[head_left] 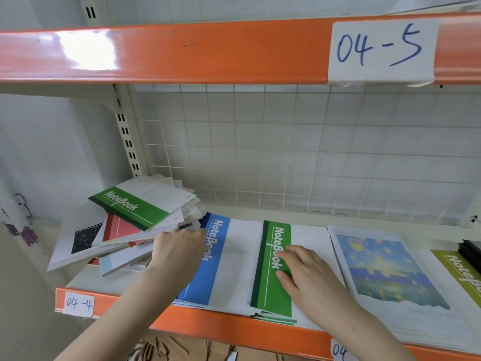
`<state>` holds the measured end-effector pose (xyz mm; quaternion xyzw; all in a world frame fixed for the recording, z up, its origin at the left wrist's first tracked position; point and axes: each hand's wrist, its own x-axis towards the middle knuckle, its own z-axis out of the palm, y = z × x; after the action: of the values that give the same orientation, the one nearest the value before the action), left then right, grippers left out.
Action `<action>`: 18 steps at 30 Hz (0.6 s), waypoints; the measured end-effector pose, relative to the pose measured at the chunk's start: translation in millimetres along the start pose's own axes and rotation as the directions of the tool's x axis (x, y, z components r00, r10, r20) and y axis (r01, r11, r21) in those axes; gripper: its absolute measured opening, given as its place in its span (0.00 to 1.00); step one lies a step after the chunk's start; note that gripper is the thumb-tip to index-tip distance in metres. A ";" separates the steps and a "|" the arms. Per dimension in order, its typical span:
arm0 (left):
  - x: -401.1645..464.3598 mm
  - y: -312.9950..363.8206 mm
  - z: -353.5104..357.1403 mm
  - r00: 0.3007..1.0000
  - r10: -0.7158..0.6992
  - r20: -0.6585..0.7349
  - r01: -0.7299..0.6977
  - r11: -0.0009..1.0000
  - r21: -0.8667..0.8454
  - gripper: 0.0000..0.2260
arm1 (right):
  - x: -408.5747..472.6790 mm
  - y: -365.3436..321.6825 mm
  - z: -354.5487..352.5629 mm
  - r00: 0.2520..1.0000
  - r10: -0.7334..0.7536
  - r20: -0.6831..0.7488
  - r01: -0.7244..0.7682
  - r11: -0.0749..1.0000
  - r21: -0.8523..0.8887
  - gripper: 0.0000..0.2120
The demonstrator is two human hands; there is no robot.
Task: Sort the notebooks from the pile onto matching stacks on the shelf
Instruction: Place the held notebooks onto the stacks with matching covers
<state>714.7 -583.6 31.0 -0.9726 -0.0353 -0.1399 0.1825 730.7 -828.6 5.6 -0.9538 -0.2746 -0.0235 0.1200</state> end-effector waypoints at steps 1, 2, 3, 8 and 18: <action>4.0 3.3 -2.1 0.998 -0.003 -0.064 0.001 0.999 -0.041 0.10 | 0.1 2.0 0.2 1.000 0.002 -0.002 -0.002 1.000 0.000 0.23; 8.1 7.8 -3.4 0.991 0.000 -0.136 -0.016 0.993 -0.113 0.11 | 0.4 3.9 0.1 1.000 -0.002 -0.001 0.002 1.000 0.005 0.23; 12.9 13.9 -5.6 0.985 0.005 -0.175 -0.037 0.982 -0.183 0.09 | 0.8 5.3 0.4 1.000 -0.007 0.005 0.007 1.000 0.016 0.23; 56.4 48.9 3.7 0.998 0.067 -0.017 -0.068 0.898 -0.434 0.15 | 2.5 9.4 -1.1 0.999 -0.022 0.027 0.021 0.999 0.043 0.23; 66.6 60.2 43.8 0.971 0.133 0.201 -0.049 0.925 -0.377 0.23 | -1.1 12.3 -1.2 0.999 -0.022 0.047 0.020 0.999 0.043 0.23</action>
<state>797.1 -622.5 -9.9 -0.9995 0.0167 -0.0256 -0.0024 736.3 -839.6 4.0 -0.9484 -0.2877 0.0038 0.1333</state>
